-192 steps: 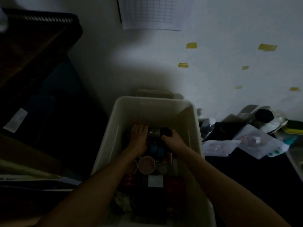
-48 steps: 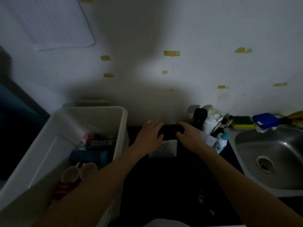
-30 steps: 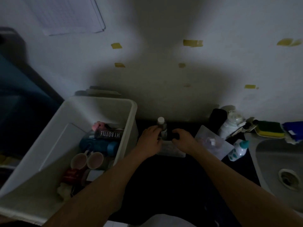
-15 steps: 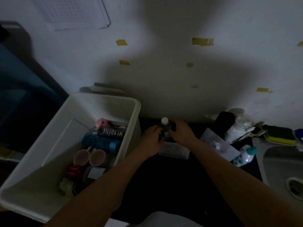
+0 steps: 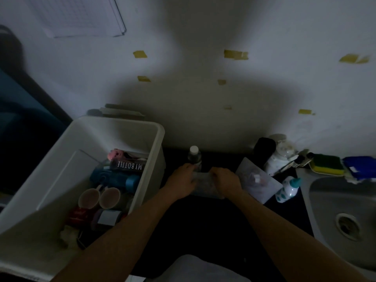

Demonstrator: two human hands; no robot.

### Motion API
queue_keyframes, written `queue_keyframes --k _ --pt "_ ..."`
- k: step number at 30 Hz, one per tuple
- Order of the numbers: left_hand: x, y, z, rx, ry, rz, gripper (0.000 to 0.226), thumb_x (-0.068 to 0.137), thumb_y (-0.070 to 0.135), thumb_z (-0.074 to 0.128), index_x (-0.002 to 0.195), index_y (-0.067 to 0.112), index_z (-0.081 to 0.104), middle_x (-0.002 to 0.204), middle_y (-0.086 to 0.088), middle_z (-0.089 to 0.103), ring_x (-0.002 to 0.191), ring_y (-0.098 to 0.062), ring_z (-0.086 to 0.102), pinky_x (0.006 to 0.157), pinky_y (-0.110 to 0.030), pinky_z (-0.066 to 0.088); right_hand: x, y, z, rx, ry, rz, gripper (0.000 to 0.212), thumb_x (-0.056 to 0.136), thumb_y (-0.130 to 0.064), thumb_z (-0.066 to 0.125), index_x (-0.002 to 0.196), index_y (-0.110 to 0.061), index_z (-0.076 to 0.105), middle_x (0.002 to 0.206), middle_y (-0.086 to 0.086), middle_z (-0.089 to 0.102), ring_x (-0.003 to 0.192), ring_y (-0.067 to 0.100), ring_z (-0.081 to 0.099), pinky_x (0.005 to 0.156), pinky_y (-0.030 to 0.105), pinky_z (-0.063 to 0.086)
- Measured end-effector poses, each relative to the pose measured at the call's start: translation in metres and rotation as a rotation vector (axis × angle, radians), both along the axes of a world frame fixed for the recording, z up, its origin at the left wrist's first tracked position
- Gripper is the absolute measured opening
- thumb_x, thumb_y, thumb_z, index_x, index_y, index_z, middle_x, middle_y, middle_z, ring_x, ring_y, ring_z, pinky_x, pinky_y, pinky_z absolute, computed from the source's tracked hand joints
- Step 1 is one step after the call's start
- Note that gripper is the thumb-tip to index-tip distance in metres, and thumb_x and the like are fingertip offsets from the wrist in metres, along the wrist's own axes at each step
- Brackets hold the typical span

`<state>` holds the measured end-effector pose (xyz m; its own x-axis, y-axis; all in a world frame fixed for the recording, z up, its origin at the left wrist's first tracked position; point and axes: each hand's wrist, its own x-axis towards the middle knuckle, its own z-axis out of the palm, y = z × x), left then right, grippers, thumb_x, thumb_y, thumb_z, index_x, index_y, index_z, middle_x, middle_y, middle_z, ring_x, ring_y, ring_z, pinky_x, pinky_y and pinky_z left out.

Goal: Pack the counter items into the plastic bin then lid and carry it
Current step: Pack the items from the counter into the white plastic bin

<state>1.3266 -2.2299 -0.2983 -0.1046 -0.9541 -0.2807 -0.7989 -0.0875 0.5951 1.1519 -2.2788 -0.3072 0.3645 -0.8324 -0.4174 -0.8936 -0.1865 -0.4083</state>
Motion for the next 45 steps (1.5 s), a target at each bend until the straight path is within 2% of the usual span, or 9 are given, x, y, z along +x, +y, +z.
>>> queue_keyframes --k 3,9,13,18,21,24,32,37,45 --pt "0.001 0.000 0.012 -0.013 0.133 0.039 0.046 0.081 0.046 0.053 0.112 0.013 0.059 0.114 -0.009 0.062 0.103 -0.025 0.062 0.089 -0.041 0.052 -0.005 0.000 0.013 -0.090 -0.008 -0.021 0.025 0.096 -0.031 0.049 0.112 -0.017 0.061 0.116 0.007 0.066 0.107 0.029 0.062 0.087 0.035 0.049" --pt "-0.002 -0.009 0.041 0.008 0.365 0.288 0.076 0.064 0.061 0.061 0.128 0.021 0.052 0.126 -0.002 0.062 0.113 -0.017 0.060 0.098 -0.033 0.048 -0.008 -0.001 0.047 -0.269 -0.146 -0.148 0.020 0.097 -0.028 0.043 0.098 -0.016 0.060 0.092 0.006 0.067 0.085 0.029 0.065 0.070 0.036 0.051" --pt "0.006 -0.016 0.060 -0.116 0.321 0.283 0.027 0.093 0.026 0.062 0.115 0.010 0.062 0.112 -0.007 0.066 0.102 -0.017 0.060 0.074 -0.021 0.039 -0.004 0.000 0.075 -0.476 -0.259 -0.206 0.018 0.095 -0.023 0.048 0.078 -0.018 0.053 0.076 0.001 0.058 0.073 0.026 0.060 0.058 0.031 0.037" --pt "0.019 -0.013 0.087 -0.179 0.550 0.286 0.025 0.093 0.035 0.064 0.110 0.017 0.067 0.104 0.003 0.071 0.098 -0.008 0.066 0.082 -0.024 0.050 0.010 0.009 0.111 -0.660 -0.439 -0.255 0.014 0.095 -0.016 0.052 0.096 -0.014 0.066 0.086 0.006 0.069 0.076 0.023 0.062 0.064 0.031 0.045" --pt "0.030 -0.008 0.107 -0.248 0.616 0.269 0.008 0.092 0.031 0.067 0.095 0.025 0.067 0.086 0.014 0.071 0.076 0.011 0.063 0.070 -0.015 0.048 0.023 0.013 0.132 -0.713 -0.505 -0.255 0.015 0.096 -0.015 0.052 0.098 -0.014 0.067 0.089 0.005 0.068 0.081 0.021 0.058 0.068 0.030 0.041" --pt "0.047 -0.002 0.126 -0.361 0.659 0.311 0.004 0.090 0.027 0.069 0.089 0.025 0.067 0.081 0.013 0.070 0.070 0.007 0.064 0.067 -0.017 0.050 0.043 0.017 0.150 -0.753 -0.555 -0.238 0.022 0.096 -0.022 0.047 0.098 -0.014 0.068 0.089 0.001 0.068 0.078 0.013 0.054 0.067 0.026 0.036" --pt "0.128 0.025 0.160 -0.517 0.617 0.406 0.004 0.093 0.014 0.063 0.091 0.017 0.064 0.078 0.014 0.065 0.063 0.015 0.059 0.060 -0.009 0.045 0.124 0.026 0.182 -0.753 -0.764 -0.184 0.013 0.093 -0.019 0.063 0.104 -0.013 0.065 0.103 -0.001 0.063 0.091 0.008 0.056 0.075 0.004 0.037" --pt "0.179 0.043 0.158 -0.523 0.622 0.476 0.006 0.094 0.021 0.062 0.098 0.021 0.067 0.093 -0.001 0.072 0.087 -0.013 0.068 0.079 -0.031 0.055 0.172 0.038 0.186 -0.586 -0.851 -0.222 0.034 0.088 -0.024 0.070 0.120 -0.017 0.058 0.112 -0.007 0.058 0.098 0.004 0.053 0.079 0.008 0.041" --pt "0.234 0.077 0.139 -0.417 0.668 0.586 0.011 0.099 0.020 0.055 0.104 0.018 0.065 0.091 0.008 0.069 0.084 -0.008 0.066 0.072 -0.021 0.054 0.229 0.062 0.172 -0.418 -0.736 -0.151 0.021 0.090 -0.025 0.068 0.108 -0.017 0.059 0.094 -0.009 0.057 0.080 -0.002 0.052 0.062 0.003 0.039"
